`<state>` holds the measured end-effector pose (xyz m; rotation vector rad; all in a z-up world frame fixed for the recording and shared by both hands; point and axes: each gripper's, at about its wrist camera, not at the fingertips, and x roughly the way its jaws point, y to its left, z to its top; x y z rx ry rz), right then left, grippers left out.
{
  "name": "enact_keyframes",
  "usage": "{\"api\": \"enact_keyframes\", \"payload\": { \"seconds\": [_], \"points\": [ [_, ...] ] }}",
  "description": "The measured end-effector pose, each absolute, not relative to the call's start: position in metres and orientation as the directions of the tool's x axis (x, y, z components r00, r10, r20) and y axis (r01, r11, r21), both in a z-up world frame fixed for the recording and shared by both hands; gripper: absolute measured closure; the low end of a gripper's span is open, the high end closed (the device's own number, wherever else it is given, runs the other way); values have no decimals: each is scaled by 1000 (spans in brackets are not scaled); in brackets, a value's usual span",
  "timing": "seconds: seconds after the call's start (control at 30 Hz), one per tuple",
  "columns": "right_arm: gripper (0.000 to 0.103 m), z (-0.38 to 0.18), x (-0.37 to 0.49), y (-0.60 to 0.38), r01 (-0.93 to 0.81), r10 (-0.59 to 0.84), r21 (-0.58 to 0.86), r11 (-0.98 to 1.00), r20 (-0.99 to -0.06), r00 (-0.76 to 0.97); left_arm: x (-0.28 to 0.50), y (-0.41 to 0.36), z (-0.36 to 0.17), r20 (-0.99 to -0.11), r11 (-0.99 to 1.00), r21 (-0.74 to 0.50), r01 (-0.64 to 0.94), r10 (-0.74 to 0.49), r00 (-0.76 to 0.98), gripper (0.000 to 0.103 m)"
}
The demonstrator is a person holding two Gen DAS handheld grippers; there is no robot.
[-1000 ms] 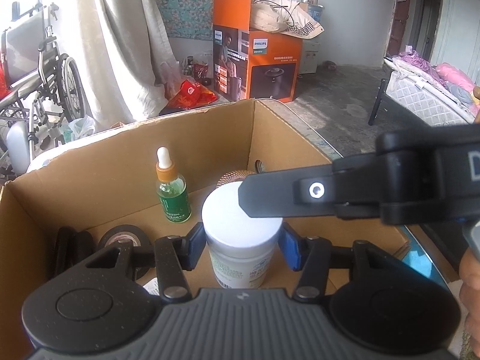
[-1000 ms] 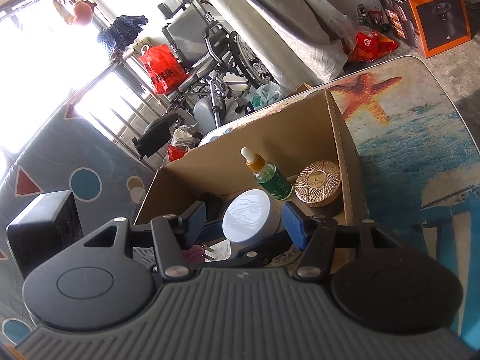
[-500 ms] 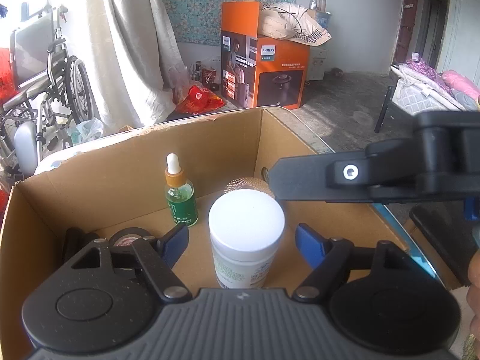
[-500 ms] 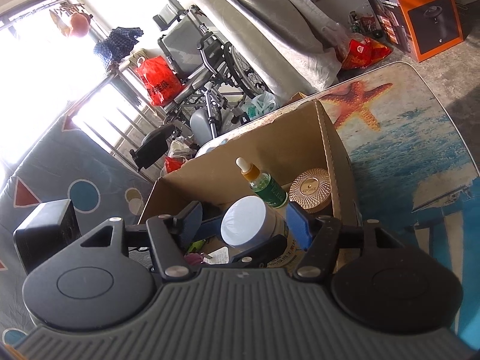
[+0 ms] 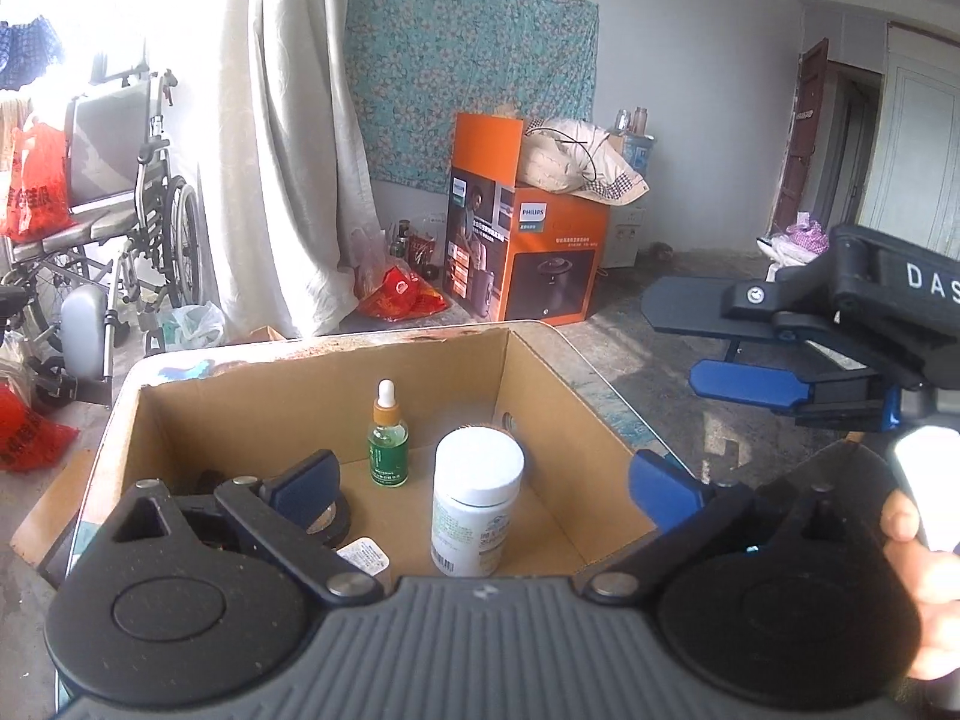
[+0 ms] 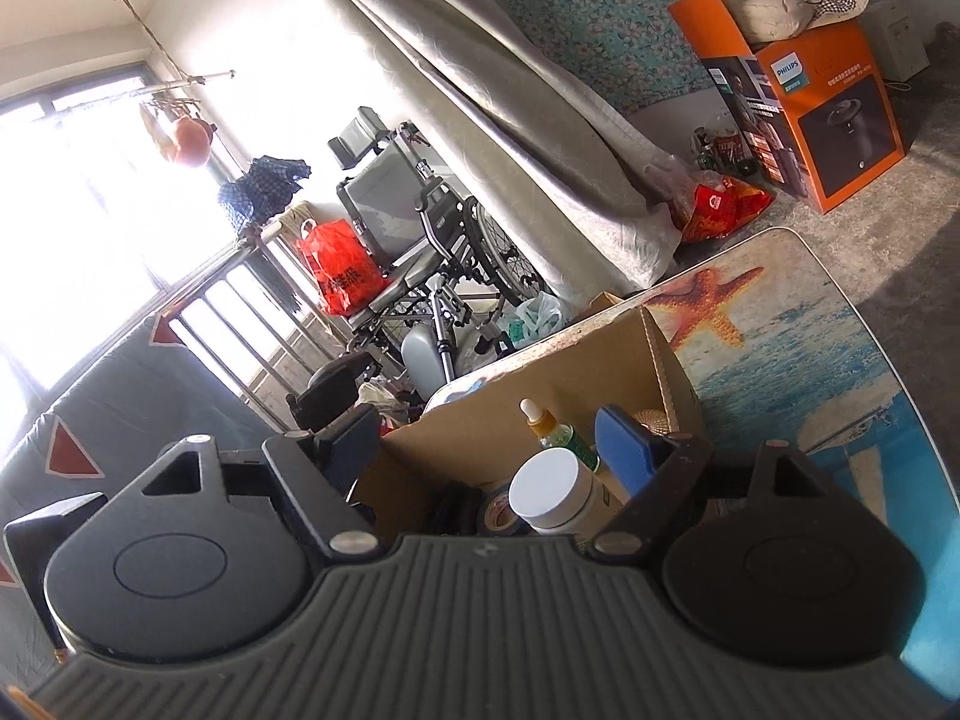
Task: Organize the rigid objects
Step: 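Withdraw the right gripper from the box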
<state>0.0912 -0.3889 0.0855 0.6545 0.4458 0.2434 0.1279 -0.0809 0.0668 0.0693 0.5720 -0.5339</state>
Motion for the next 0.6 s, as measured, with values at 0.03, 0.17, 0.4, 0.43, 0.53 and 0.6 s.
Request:
{"api": "enact_keyframes", "payload": {
  "seconds": [0.03, 0.17, 0.4, 0.43, 0.53, 0.6],
  "points": [
    [22, 87, 86, -387, -79, 350, 633, 770, -316, 882, 124, -79, 72, -528, 873, -72, 482, -444, 724, 0],
    [20, 92, 67, -380, -74, 336, 627, 775, -310, 889, 105, -73, 83, -523, 914, -31, 404, -359, 773, 0],
    [18, 104, 48, -365, -73, 308, 591, 803, -308, 900, 95, -72, 91, -542, 958, 33, 283, -221, 811, 0],
    [18, 106, 46, -364, -73, 303, 584, 809, -307, 902, 93, -71, 93, -540, 960, 36, 278, -216, 813, 0],
    [16, 112, 41, -358, -68, 284, 559, 826, -309, 908, 91, -72, 94, -546, 955, 50, 293, -219, 808, 0],
    [15, 115, 39, -355, -66, 276, 548, 834, -310, 910, 91, -73, 94, -546, 949, 65, 310, -226, 806, 0]
  ]
}}
